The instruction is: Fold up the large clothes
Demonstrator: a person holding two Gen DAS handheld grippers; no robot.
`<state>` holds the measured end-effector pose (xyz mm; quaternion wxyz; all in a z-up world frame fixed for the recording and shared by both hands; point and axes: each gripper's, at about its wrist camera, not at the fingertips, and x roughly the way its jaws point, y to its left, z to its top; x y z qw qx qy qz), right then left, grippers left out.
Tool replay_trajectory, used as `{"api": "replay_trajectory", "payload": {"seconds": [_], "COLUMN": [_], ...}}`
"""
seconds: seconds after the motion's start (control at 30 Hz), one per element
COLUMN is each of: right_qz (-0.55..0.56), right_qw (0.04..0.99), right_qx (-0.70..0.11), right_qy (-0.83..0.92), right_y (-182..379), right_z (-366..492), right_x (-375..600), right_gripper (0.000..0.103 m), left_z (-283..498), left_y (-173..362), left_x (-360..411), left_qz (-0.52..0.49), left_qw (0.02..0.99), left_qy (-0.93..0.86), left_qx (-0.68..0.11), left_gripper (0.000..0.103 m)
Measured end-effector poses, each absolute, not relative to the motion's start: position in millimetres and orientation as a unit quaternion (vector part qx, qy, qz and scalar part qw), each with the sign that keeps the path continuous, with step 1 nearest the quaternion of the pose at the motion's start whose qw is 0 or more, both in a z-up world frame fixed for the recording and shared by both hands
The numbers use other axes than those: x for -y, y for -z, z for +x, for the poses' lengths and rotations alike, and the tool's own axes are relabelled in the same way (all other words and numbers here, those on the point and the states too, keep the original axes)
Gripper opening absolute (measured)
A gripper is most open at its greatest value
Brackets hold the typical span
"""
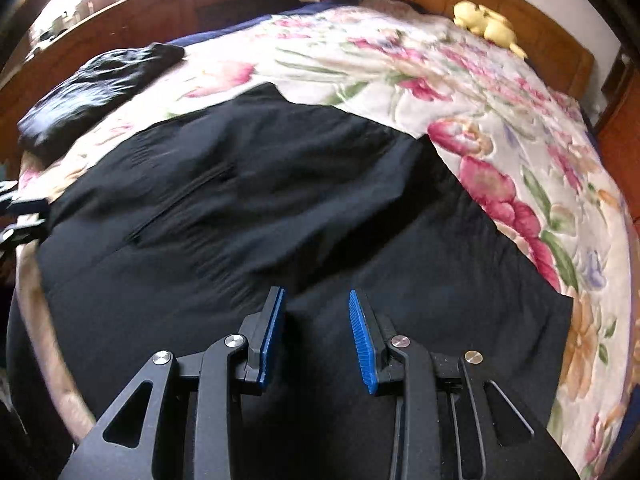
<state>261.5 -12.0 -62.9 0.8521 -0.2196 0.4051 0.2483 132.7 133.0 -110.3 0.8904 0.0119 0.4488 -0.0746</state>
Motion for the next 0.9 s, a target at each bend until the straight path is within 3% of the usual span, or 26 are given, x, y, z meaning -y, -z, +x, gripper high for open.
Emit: {"api": "replay_trajectory", "payload": {"seconds": [0.13,0.9], "right_qz": [-0.244,-0.124], "right_qw": [0.870,0.906], "right_qx": [-0.375,-0.348], "right_qy": [-0.209,-0.207], "right_y": [61,54], "right_z": [229,150], "right_x": [22,86], "right_gripper": [0.033,0.033], "left_z": [138,146], "left_y": [117,121], "left_x": [-137,-136], "left_qz": [0.003,-0.007], "left_qw": [0.892,0.871], "left_qy": [0.065,0.055], "left_qx": [-0.447,-0.488], "left_gripper": [0.032,0.034]}}
